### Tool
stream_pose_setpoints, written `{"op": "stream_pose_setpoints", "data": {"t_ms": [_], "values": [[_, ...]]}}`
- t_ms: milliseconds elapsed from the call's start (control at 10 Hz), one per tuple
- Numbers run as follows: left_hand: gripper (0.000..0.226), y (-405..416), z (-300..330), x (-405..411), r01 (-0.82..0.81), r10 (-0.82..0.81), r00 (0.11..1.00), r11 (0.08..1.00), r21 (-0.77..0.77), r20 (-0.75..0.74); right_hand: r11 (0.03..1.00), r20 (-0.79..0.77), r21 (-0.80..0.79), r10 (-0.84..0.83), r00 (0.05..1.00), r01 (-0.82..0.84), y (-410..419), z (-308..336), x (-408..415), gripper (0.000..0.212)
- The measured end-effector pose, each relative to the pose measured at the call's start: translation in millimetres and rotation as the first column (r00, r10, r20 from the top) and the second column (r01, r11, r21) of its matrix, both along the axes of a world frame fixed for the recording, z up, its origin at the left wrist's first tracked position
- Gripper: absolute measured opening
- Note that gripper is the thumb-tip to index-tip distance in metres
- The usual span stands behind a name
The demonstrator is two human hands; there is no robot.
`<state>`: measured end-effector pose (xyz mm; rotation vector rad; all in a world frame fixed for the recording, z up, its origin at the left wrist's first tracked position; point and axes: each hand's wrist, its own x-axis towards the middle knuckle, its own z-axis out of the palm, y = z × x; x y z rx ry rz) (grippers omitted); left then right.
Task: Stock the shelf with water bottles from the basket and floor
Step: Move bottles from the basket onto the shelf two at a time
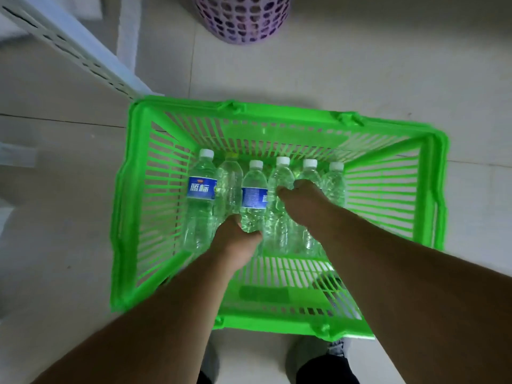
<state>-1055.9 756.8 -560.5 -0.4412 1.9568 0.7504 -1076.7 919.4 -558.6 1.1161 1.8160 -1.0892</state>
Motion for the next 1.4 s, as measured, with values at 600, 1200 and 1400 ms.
{"op": "stream_pose_setpoints", "data": {"t_ms": [600, 1200, 1400], "values": [[0.07, -5.1, -29.9, 2.1, -0.11, 0.11, 0.994, 0.992, -0.059, -0.01, 0.993, -0.055, -0.117, -0.013, 0.998, 0.007, 10.8, -45.6, -14.0, 0.061], [0.042, -25.3, 313.8, 1.2, -0.281, 0.376, 0.906, 0.879, 0.386, -0.196, 0.988, -0.539, -0.148, -0.117, 0.834, 0.043, 27.4, 329.9, 15.3, 0.036], [0.05, -51.2, 485.5, 16.6, -0.141, 0.313, 0.89, 0.881, 0.453, -0.332, 0.991, -0.716, -0.127, -0.115, 0.689, 0.033, 11.3, 530.6, 43.3, 0.027]]}}
